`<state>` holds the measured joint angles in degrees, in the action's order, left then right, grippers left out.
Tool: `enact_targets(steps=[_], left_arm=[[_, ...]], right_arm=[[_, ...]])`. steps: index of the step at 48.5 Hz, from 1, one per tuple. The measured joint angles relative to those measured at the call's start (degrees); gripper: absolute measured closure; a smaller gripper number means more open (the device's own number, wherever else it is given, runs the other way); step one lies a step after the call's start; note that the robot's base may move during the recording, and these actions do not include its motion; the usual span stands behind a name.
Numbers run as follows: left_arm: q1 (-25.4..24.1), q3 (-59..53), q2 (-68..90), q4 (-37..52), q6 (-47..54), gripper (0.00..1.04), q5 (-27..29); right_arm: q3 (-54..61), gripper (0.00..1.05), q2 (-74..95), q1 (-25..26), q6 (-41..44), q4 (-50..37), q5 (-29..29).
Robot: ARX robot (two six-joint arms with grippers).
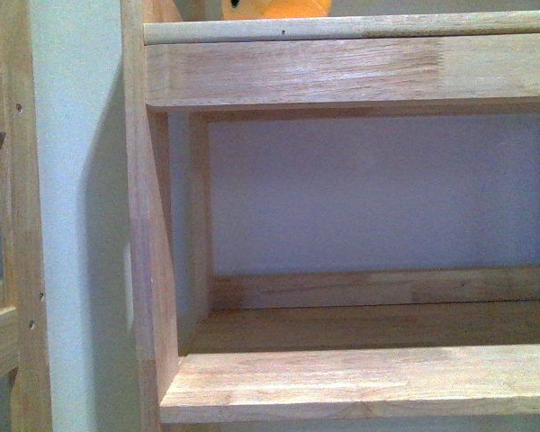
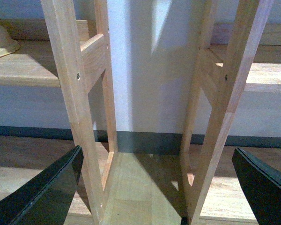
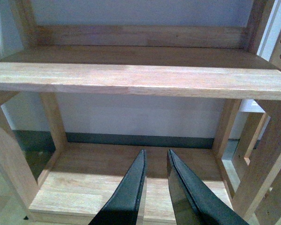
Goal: Put away toys
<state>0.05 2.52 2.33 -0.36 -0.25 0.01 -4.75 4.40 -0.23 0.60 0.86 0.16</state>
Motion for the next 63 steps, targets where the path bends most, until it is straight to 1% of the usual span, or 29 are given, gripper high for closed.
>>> enact_targets(steps=[22,45,47,53,54,55,58,59,60,61,63], left_arm=[[0.0,0.0,0.0,0.0,0.0,0.06,0.0],[0.0,0.0,0.0,0.0,0.0,0.06,0.0],[0.0,0.0,0.0,0.0,0.0,0.06,0.0],[0.0,0.0,0.0,0.0,0.0,0.06,0.0],[0.0,0.0,0.0,0.0,0.0,0.06,0.0],[0.0,0.0,0.0,0.0,0.0,0.06,0.0],[0.0,0.0,0.0,0.0,0.0,0.06,0.0],[0.0,0.0,0.0,0.0,0.0,0.06,0.0],[0.0,0.0,0.0,0.0,0.0,0.06,0.0],[0.0,0.0,0.0,0.0,0.0,0.06,0.0],[0.0,0.0,0.0,0.0,0.0,0.06,0.0]], right_arm=[[3.9,0.86,-3.6,0.0,0.0,-0.6,0.0],[4.0,0.86,-4.0,0.0,0.0,-0.6,0.0],[4.0,0.83,-4.0,0.0,0.0,-0.6,0.0],[4.0,0.64,-4.0,0.0,0.0,-0.6,0.0],[4.0,0.63,-4.0,0.0,0.0,-0.6,0.0],[4.0,0.57,-4.0,0.0,0.0,-0.6,0.0],[4.0,0.47,-4.0,0.0,0.0,-0.6,0.0],[4.0,0.45,-4.0,0.0,0.0,-0.6,0.0],[4.0,0.4,-4.0,0.0,0.0,-0.6,0.0],[4.0,0.38,-4.0,0.0,0.0,-0.6,0.0],[4.0,0.32,-4.0,0.0,0.0,-0.6,0.0]])
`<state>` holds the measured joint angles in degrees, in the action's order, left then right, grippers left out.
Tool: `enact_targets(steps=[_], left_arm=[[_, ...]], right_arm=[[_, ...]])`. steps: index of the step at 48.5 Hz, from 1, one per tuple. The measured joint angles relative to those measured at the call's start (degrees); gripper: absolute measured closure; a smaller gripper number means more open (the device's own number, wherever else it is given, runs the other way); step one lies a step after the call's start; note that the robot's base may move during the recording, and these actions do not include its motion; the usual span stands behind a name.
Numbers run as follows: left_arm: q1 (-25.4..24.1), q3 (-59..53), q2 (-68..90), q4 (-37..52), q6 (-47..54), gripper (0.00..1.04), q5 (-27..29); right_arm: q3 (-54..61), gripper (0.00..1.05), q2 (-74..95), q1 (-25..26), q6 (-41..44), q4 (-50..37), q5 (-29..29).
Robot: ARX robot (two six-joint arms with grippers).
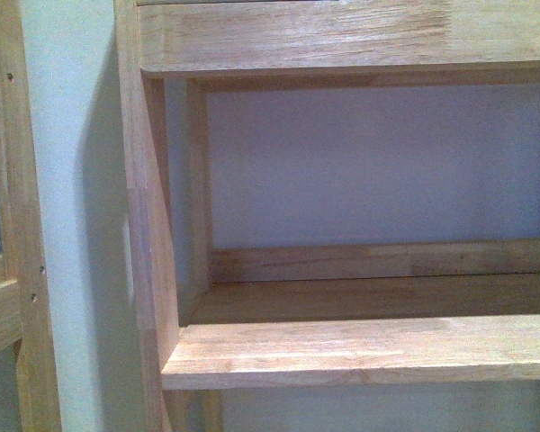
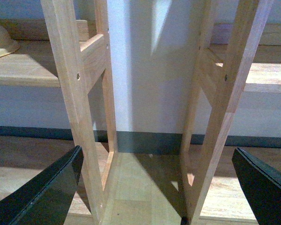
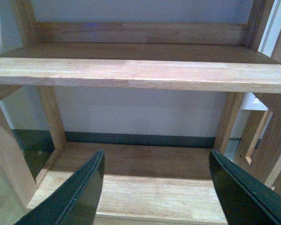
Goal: Put away toys
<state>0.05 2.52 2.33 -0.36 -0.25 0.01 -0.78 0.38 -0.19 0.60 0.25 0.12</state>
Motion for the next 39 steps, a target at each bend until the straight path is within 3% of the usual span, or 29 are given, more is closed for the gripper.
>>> enact_targets(steps=[11,39], left_arm=[[0.0,0.0,0.0,0.0,0.0,0.06,0.0],[0.0,0.0,0.0,0.0,0.0,0.06,0.0]], right_arm=[[0.0,0.01,0.0,0.0,0.0,0.0,0.0],[0.0,0.0,0.0,0.0,-0.2,0.0,0.0]])
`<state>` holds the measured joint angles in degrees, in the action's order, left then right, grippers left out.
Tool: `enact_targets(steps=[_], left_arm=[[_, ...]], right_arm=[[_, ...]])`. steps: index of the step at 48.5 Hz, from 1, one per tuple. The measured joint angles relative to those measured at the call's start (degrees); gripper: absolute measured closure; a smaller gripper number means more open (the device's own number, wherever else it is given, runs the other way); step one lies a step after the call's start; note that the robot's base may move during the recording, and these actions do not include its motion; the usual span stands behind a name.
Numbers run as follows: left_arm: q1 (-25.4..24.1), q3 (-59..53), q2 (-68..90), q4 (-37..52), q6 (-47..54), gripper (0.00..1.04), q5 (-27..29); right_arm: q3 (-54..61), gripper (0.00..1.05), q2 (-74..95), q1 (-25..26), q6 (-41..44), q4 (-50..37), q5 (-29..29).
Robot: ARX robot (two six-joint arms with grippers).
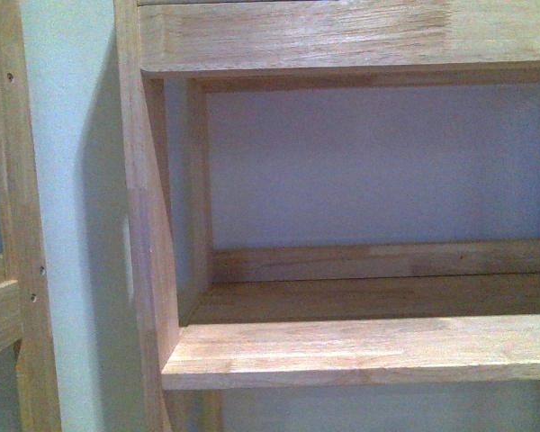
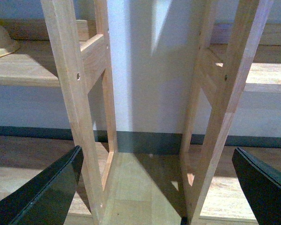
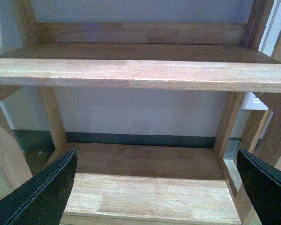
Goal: Put away toys
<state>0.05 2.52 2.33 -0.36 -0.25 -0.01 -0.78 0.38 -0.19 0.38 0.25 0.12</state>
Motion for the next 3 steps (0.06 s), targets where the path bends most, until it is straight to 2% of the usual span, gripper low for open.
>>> enact_targets(steps=[3], left_arm=[[0.0,0.0,0.0,0.0,0.0,0.06,0.0]], right_arm=[[0.0,0.0,0.0,0.0,0.0,0.0,0.0]])
